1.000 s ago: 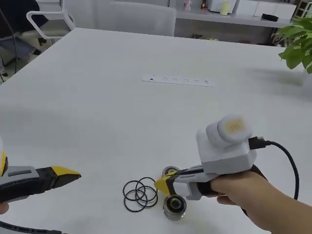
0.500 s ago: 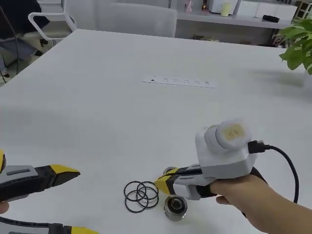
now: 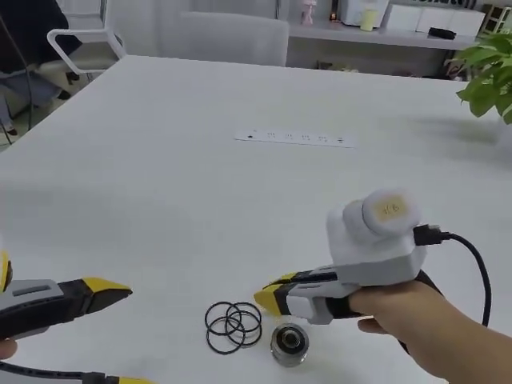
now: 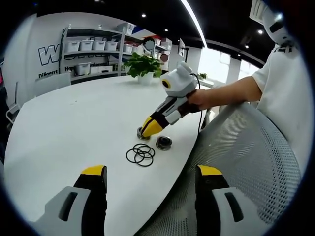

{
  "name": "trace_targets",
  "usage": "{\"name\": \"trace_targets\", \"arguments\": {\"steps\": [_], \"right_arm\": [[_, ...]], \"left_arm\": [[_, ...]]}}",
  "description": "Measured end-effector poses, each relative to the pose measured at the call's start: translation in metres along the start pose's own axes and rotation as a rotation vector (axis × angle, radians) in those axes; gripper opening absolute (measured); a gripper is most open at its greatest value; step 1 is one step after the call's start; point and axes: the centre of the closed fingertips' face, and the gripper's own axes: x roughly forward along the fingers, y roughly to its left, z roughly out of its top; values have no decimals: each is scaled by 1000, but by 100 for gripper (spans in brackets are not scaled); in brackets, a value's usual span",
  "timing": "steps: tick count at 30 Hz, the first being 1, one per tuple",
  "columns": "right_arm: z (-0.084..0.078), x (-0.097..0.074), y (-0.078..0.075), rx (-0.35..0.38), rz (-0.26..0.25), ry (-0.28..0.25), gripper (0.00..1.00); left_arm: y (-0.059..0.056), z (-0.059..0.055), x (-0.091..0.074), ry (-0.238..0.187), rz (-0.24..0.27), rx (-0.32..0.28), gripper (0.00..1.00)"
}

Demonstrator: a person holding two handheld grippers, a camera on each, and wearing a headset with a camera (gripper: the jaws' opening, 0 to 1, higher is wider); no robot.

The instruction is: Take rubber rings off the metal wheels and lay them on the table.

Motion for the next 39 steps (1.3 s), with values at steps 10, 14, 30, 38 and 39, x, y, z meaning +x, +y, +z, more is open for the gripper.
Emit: {"name": "trace_targets", "arguments": {"steps": [10, 14, 30, 38, 39], "right_arm": [[11, -4, 6, 21, 11, -41, 5], [19, -12, 5, 40, 6, -73, 7], [27, -21, 21, 68, 55, -95, 27], [17, -27, 23, -82, 60, -12, 45], [17, -27, 24, -89, 64, -8, 49]], "left_arm": [[2, -7, 0, 35, 16, 7, 73], [3, -4, 0, 20, 20, 6, 75], [2, 2, -1, -8, 22, 21, 90], [2, 2, -1, -12, 14, 7, 90], [1, 1, -1, -10, 10, 5, 90]]}}
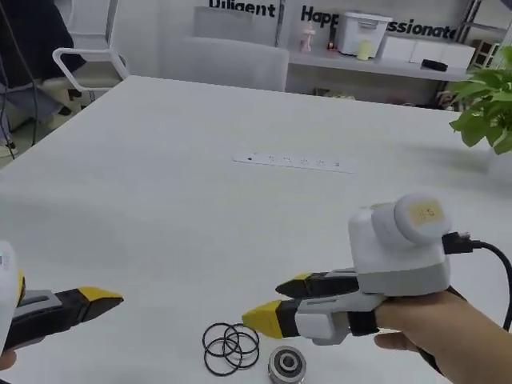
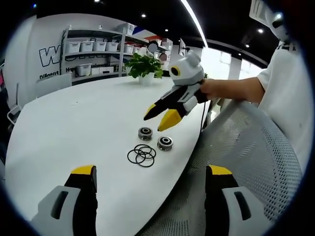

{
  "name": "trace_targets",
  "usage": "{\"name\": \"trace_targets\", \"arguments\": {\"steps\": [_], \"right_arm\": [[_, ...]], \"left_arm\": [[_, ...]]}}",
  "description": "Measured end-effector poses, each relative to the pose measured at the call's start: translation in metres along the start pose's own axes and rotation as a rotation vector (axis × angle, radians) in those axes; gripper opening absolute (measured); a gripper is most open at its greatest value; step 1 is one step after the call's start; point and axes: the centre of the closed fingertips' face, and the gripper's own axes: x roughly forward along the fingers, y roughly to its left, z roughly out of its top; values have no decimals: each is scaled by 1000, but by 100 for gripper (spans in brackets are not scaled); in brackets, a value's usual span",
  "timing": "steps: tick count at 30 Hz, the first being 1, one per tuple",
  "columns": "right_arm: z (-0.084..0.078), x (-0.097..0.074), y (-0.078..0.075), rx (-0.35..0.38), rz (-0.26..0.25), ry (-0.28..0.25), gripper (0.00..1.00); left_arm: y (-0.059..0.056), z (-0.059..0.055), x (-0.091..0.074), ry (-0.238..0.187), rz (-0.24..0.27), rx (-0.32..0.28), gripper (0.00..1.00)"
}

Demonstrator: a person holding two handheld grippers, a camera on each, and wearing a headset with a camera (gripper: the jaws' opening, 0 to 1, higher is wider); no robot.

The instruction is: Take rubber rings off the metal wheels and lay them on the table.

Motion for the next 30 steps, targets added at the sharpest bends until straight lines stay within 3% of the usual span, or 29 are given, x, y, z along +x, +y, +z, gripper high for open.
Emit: {"name": "trace_targets", "arguments": {"steps": [6, 14, 21, 30], "right_arm": [[-1, -11, 6, -47, 42, 7, 57], [-13, -30, 2, -107, 39, 29, 73], [-26, -52, -6, -101, 25, -4, 81], [-50, -72, -17, -40, -27, -21, 83]], "left_arm": [[-2, -1, 1, 7, -8, 2, 90], [-4, -3, 2, 23, -21, 11, 90], [-4, -1, 3, 12, -26, -2, 90], [-4, -3, 4, 24, -31, -3, 89]]}}
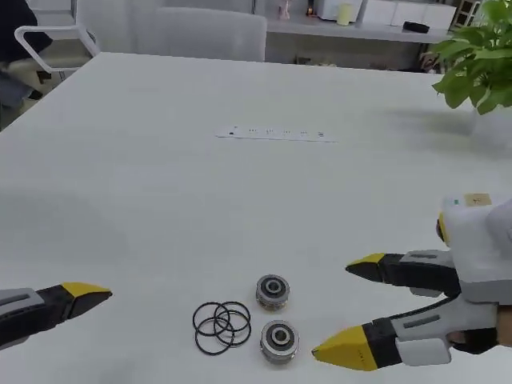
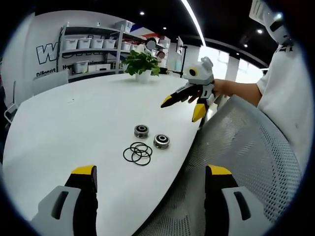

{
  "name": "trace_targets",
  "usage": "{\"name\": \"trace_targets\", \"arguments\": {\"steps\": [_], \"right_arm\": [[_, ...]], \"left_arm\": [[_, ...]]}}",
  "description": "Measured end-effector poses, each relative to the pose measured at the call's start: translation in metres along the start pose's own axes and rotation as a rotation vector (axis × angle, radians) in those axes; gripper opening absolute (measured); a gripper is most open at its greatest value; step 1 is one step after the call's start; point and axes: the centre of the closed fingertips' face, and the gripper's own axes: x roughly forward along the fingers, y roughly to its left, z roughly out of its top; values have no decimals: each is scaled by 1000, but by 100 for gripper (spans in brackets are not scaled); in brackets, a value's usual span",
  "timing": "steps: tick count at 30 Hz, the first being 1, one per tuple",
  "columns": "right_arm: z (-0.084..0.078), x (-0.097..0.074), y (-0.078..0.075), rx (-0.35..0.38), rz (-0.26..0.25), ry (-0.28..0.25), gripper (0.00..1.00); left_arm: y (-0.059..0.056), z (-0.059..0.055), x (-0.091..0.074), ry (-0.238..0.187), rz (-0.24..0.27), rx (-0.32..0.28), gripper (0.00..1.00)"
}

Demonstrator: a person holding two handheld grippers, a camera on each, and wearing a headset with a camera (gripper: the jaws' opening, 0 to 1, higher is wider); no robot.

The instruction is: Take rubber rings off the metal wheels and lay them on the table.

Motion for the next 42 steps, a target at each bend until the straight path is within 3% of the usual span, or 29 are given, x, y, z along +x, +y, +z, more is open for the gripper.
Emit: {"name": "trace_targets", "arguments": {"steps": [7, 15, 26, 32, 35, 38, 42], "right_arm": [[-14, -11, -2, 51, -37, -27, 84], [-36, -20, -1, 98, -74, -17, 84], [-48, -25, 3, 134, -111, -16, 82], [-52, -29, -4, 161, -158, -9, 79], [-57, -27, -5, 177, -165, 9, 76], [-58, -27, -3, 199, -162, 11, 74], [-61, -29, -4, 258, -168, -3, 69]], "left_arm": [[1, 0, 0, 0, 8, -2, 89], [5, 2, -2, -14, 28, -7, 89], [7, 3, -3, -22, 44, -8, 89], [7, 2, -5, -31, 50, -30, 87], [8, -2, -5, -21, 49, -32, 87], [10, -9, -6, 18, 56, -31, 88], [10, -9, -7, 12, 66, -30, 87]]}}
